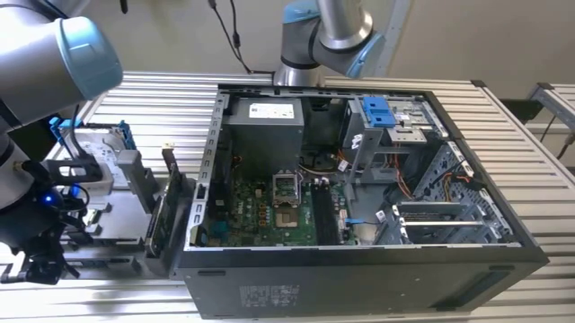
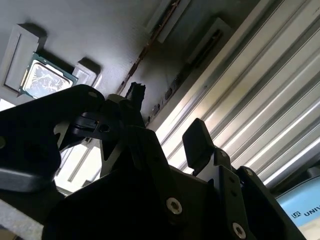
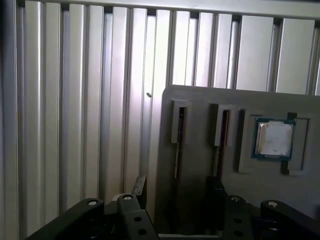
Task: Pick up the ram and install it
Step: 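Pick up the ram and move it above insertion slot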
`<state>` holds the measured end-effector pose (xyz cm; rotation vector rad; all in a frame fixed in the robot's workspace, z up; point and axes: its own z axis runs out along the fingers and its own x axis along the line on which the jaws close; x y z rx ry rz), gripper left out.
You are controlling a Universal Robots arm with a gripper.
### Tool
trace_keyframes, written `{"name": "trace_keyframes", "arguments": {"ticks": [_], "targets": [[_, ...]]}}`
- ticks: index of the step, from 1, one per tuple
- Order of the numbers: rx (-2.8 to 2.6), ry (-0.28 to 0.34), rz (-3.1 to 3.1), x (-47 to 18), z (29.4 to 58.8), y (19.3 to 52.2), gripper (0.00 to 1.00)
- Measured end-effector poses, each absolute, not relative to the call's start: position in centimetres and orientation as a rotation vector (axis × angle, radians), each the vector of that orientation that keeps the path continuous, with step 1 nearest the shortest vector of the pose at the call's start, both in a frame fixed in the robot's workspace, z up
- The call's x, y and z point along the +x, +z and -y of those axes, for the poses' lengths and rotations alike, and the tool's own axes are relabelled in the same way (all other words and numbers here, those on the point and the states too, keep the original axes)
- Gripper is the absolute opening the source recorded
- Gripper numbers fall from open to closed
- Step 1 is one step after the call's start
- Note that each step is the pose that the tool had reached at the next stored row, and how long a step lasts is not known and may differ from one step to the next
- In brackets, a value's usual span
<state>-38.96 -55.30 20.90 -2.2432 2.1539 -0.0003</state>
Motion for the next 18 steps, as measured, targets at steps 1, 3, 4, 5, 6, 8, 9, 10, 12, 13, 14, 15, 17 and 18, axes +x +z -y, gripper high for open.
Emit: {"name": "trace_keyframes", "arguments": {"ticks": [1, 3, 4, 5, 6, 8, 9, 10, 12, 13, 14, 15, 17, 18], "targets": [[-2.244, -0.001, -2.154, -39.0, 55.3, 20.8, 0.59], [-2.245, -0.004, -2.156, -39.0, 55.3, 20.7, 0.59], [-2.246, -0.005, -2.156, -39.0, 55.3, 20.6, 0.59], [-2.247, -0.007, -2.157, -39.0, 55.3, 20.5, 0.59], [-2.247, -0.008, -2.158, -39.0, 55.3, 20.5, 0.59], [-2.249, -0.011, -2.159, -39.0, 55.3, 20.3, 0.59], [-2.249, -0.011, -2.159, -39.0, 55.3, 20.2, 0.59], [-2.249, -0.012, -2.160, -39.0, 55.3, 20.2, 0.59], [-2.250, -0.013, -2.160, -39.0, 55.3, 20.0, 0.59], [-2.250, -0.014, -2.160, -39.0, 55.3, 19.9, 0.59], [-2.251, -0.015, -2.161, -39.0, 55.3, 19.9, 0.59], [-2.251, -0.016, -2.161, -39.0, 55.3, 19.8, 0.59], [-2.252, -0.018, -2.162, -39.0, 55.3, 19.8, 0.59], [-2.253, -0.019, -2.163, -39.0, 55.3, 19.8, 0.59]]}}
